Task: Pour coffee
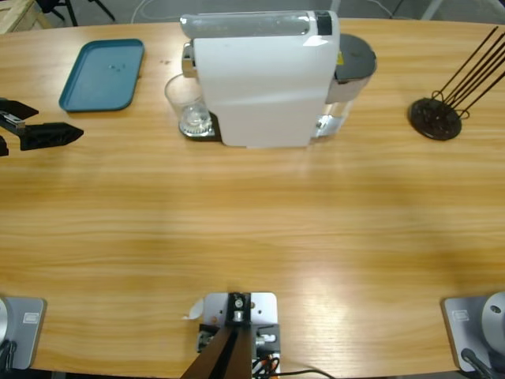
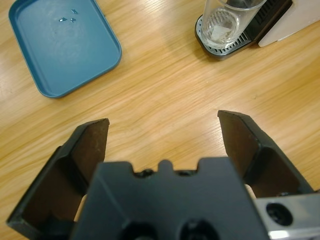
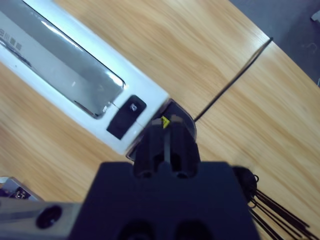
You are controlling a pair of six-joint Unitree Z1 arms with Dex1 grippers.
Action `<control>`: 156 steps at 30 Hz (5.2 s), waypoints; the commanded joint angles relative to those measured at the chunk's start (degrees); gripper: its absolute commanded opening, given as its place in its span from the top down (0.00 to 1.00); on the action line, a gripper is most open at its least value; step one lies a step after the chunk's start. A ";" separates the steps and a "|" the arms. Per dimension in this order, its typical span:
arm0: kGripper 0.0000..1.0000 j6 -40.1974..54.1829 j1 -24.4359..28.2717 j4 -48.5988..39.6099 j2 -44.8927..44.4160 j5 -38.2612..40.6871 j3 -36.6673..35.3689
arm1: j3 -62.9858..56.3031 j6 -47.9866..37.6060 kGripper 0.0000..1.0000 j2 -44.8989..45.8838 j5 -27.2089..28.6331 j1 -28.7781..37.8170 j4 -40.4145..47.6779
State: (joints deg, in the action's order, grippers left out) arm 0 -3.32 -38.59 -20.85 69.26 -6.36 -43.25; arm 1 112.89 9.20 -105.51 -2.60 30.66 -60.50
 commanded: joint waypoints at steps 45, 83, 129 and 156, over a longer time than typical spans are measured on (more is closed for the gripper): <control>0.06 -0.46 -0.60 0.73 2.77 0.47 1.61 | -3.10 -1.83 1.00 -8.59 -1.01 4.76 -1.69; 0.04 -0.46 -0.60 2.01 4.34 0.73 1.57 | -19.22 -1.55 0.00 19.86 0.07 4.50 0.21; 0.00 2.05 -7.57 29.80 -2.82 -2.87 18.55 | -69.26 -3.77 0.00 49.78 -4.17 5.46 29.00; 0.00 2.17 -7.64 31.47 0.52 -2.96 18.73 | -67.45 -4.19 0.00 44.23 -4.08 6.34 28.00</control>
State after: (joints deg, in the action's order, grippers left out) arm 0 -0.76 -45.84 9.56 67.53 -9.06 -26.66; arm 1 46.21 5.46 -60.18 -6.12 36.28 -33.27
